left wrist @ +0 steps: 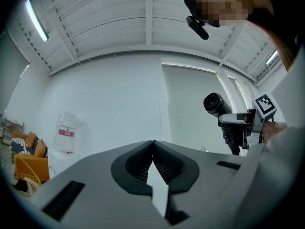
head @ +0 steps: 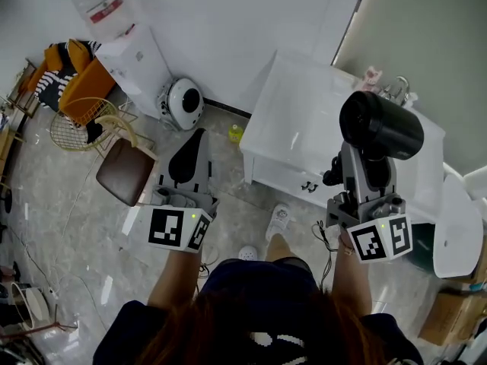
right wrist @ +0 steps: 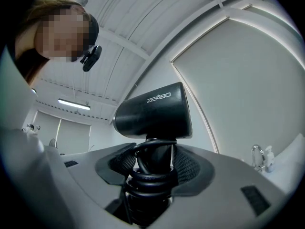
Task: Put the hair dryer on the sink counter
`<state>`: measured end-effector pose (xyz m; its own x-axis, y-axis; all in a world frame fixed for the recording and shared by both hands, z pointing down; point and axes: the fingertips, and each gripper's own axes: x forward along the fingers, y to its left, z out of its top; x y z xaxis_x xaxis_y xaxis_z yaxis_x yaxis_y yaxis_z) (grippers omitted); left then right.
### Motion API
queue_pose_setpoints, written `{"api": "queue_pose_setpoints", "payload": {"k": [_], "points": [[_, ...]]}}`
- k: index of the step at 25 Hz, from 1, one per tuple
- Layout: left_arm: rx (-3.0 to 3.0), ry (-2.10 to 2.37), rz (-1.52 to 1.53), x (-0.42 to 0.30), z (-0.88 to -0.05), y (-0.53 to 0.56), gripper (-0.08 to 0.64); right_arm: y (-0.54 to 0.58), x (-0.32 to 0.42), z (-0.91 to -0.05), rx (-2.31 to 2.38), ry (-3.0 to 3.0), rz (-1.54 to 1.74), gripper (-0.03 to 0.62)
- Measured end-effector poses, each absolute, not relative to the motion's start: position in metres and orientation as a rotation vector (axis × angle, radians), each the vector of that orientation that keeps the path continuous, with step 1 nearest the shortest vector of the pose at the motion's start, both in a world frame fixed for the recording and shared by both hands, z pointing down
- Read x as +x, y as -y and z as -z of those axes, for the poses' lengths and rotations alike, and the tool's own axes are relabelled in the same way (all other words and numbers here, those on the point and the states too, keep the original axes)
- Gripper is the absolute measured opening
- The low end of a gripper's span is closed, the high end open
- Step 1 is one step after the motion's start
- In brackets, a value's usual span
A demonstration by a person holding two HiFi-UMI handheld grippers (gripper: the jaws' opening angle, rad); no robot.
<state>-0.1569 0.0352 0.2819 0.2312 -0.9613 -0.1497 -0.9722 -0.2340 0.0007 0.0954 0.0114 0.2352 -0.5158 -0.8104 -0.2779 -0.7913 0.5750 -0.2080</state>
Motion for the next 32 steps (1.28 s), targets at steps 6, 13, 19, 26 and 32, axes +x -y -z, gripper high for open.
{"api": "queue_pose_setpoints", "payload": {"k": [6,13,19,26,32], "points": [[-2.347,-1.932,-0.189,-0.144,-0.274,0.054,0.018,0.089,0.105,-0.226,-1.241,-2.504,0.093,0.253],[-2.299,-1.993,-0.191,-0.124,-0.275,0.145,0.018,0.196,0.119,-0.226,-1.169,-2.534,0.152,0.253],[-2.322,-2.021,-0.156,-0.109,-0.292,0.187,0.018,0.246,0.132,-0.243,-1.191,-2.537,0.210,0.253],[-2.439,-1.868,-0.145,-0.113,-0.297,0.249,0.018,0.289,0.105,-0.275,-1.272,-2.539,0.311,0.253],[-2.544,-1.745,-0.153,-0.131,-0.302,0.317,0.018,0.344,0.075,-0.330,-1.341,-2.510,0.535,0.253]]}}
